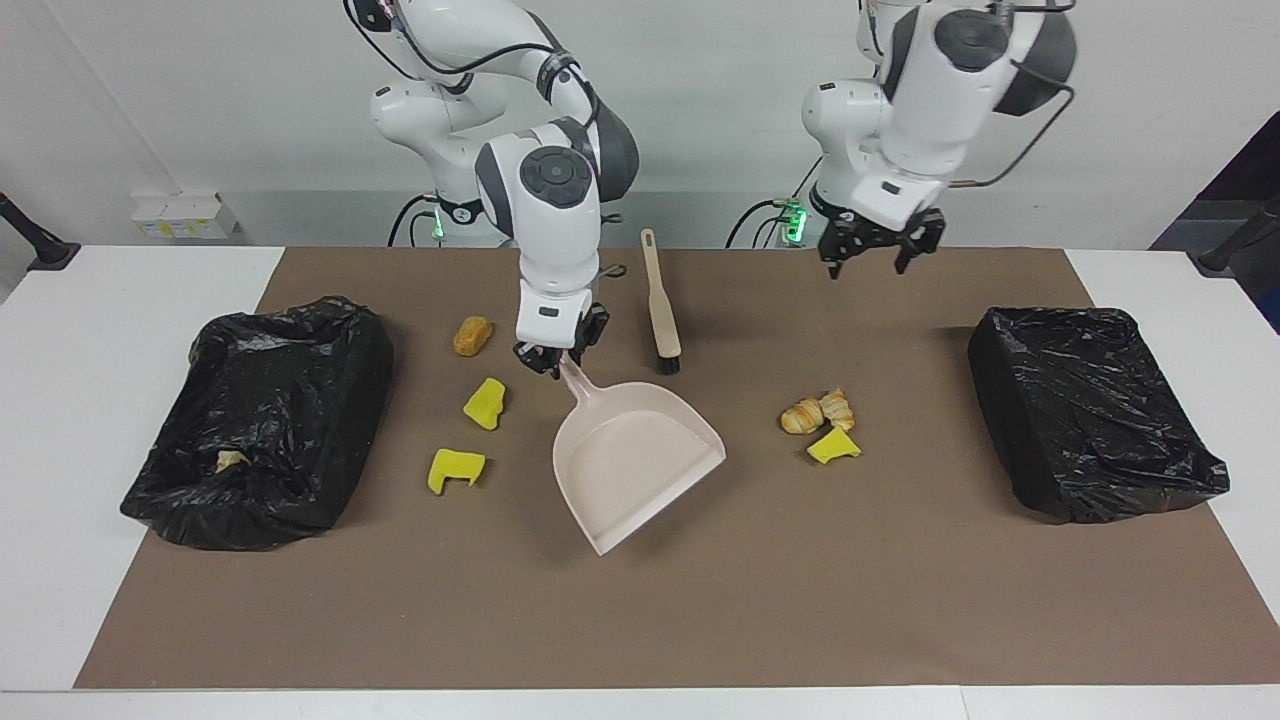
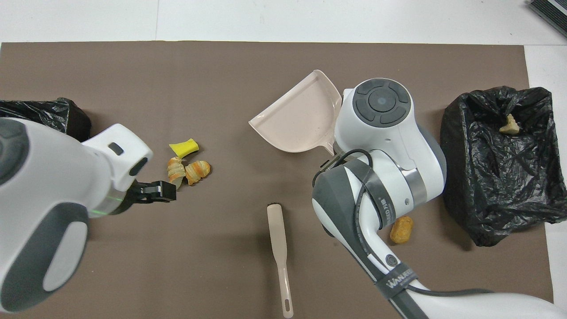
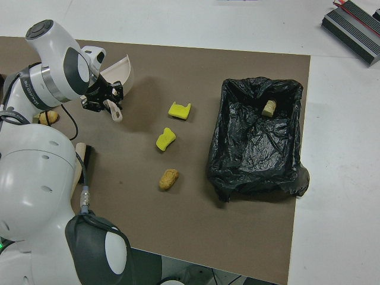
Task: Sweep and dump trash in bin
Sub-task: 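Lift the dustpan with the right gripper while the left gripper reaches the brush, then grasp the beige brush handle with the left gripper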
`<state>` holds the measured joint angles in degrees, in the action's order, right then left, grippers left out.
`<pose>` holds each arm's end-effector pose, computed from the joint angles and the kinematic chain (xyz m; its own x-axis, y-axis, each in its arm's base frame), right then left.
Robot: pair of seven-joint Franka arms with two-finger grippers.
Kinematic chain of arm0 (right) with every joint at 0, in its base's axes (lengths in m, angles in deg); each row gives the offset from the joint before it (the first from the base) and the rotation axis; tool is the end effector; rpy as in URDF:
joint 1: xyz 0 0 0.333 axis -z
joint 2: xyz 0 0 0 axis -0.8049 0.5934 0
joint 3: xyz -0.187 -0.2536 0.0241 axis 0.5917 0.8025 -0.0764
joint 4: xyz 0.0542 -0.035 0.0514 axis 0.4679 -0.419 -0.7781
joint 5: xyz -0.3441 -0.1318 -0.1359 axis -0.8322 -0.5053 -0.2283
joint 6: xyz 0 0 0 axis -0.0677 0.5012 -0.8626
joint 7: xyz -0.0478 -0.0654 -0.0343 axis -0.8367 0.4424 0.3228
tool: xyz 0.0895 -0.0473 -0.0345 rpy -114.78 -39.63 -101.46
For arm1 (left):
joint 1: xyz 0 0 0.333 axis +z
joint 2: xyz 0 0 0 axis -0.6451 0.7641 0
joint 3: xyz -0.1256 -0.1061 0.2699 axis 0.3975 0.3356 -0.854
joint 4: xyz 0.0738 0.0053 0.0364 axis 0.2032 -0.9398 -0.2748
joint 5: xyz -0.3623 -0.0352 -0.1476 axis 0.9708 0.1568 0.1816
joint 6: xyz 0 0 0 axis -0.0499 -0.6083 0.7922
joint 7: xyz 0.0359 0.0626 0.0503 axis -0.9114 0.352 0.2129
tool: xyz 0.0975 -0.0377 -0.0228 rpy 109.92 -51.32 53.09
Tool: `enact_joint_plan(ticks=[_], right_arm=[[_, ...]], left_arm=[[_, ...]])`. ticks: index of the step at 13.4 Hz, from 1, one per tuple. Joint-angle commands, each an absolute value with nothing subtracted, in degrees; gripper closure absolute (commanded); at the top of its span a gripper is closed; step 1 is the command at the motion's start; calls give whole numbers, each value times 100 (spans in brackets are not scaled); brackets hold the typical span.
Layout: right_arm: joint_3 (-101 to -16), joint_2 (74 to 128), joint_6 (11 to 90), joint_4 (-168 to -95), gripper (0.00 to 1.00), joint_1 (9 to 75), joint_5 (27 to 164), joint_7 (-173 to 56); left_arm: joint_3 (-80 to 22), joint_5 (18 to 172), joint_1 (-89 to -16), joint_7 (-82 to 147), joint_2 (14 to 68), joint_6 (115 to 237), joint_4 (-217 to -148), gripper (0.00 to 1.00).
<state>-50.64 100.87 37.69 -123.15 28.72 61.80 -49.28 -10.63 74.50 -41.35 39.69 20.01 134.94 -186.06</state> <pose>0.5741 0.2546 0.4462 0.7338 0.6698 -0.1134 0.6754 -0.7373 0.0151 0.4499 -0.2069 0.5454 0.9966 0.0249 -0.0784 0.0231 -0.9994 -0.0246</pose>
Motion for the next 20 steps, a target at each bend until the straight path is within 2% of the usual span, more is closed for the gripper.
enact_joint_plan(ticks=[1, 4, 6, 9, 13, 16, 20], right_arm=[[-5104, 9960, 3627, -12427, 100, 2986, 6201, -3369], [-5104, 9951, 3617, -12506, 100, 3224, 6149, -2003], [-5095, 9959, 3626, -12506, 100, 3311, 6148, -1561], [-5104, 9995, 3679, -12506, 100, 3619, 6192, -1385], [-5095, 9890, 4021, -12866, 100, 3831, 6079, -840], [-5095, 9600, 4653, -13577, 100, 3901, 5911, -752], [-5104, 9555, 4813, -13816, 100, 3848, 5674, -716]], left_arm=[[-291, 7692, -4114, 4854, 1702, 13957, -19278, 0], [694, 8243, -4123, 5849, 1572, 14624, -19919, 0], [1484, 8342, -4123, 6350, 1720, 15440, -20454, 0], [1960, 8413, -4123, 6816, 1641, 16005, -20598, 0], [1998, 8413, -4211, 6818, 1895, 16270, -20738, 0], [2024, 8413, -4272, 6817, 2036, 16734, -21028, 0], [2042, 8413, -4369, 6853, 2195, 17000, -21073, 0]])
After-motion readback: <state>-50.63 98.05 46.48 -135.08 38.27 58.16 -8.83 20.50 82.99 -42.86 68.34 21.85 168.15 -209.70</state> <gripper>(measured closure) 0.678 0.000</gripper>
